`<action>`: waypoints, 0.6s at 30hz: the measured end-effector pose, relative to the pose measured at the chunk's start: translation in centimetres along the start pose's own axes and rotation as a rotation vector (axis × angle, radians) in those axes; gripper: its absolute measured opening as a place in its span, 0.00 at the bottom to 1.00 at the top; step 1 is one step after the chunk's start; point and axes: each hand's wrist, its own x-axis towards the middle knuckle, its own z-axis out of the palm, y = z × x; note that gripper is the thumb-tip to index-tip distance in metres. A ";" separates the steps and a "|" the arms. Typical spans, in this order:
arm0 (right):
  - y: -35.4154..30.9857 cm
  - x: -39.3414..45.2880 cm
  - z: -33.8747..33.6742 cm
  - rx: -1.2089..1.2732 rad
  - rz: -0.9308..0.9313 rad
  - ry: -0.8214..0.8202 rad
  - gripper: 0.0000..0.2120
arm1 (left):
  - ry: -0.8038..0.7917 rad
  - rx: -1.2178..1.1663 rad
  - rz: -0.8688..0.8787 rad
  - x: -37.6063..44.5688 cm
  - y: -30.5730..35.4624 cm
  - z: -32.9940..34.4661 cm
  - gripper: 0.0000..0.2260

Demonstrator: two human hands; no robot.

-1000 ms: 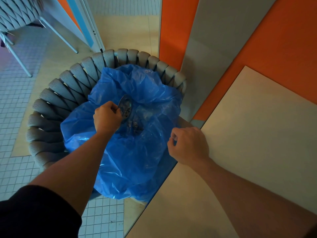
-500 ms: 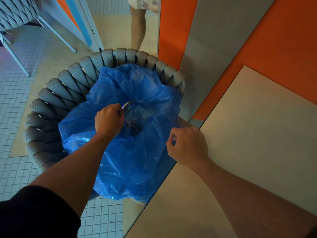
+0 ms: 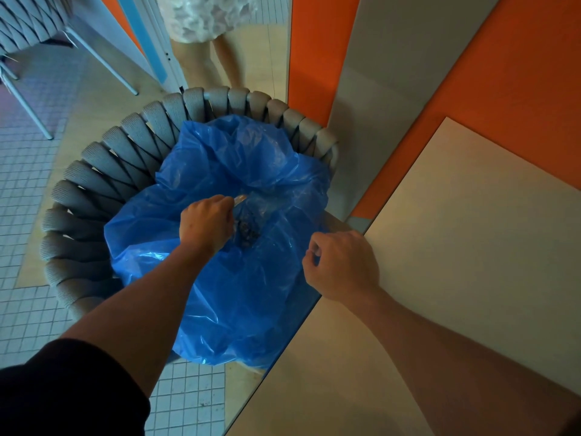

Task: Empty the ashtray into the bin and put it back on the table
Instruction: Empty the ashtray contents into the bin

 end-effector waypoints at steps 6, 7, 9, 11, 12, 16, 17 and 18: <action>-0.1 0.0 0.0 -0.007 -0.003 0.008 0.11 | 0.046 0.024 0.063 0.2 -0.1 -0.3 0.07; -0.1 0.0 0.0 -0.006 -0.002 0.007 0.11 | 0.056 0.034 0.079 0.3 -0.2 -0.3 0.07; -0.1 0.0 0.0 -0.005 0.000 0.004 0.12 | 0.074 0.067 0.109 0.4 -0.3 -0.5 0.06; -0.1 0.1 0.0 0.002 -0.002 0.009 0.11 | 0.082 0.093 0.140 0.5 -0.4 -0.5 0.04; 0.0 0.1 0.0 0.005 -0.002 0.011 0.11 | 0.072 0.101 0.156 0.6 -0.4 -0.4 0.04; 0.0 0.1 -0.1 0.004 0.001 0.004 0.11 | 0.001 0.104 0.187 0.2 -0.2 0.2 0.05; 0.0 0.0 -0.1 0.007 0.002 0.002 0.11 | -0.004 0.103 0.183 0.1 -0.2 0.3 0.05; 0.0 0.0 -0.1 0.007 0.002 0.001 0.11 | -0.006 0.103 0.174 0.1 -0.2 0.4 0.04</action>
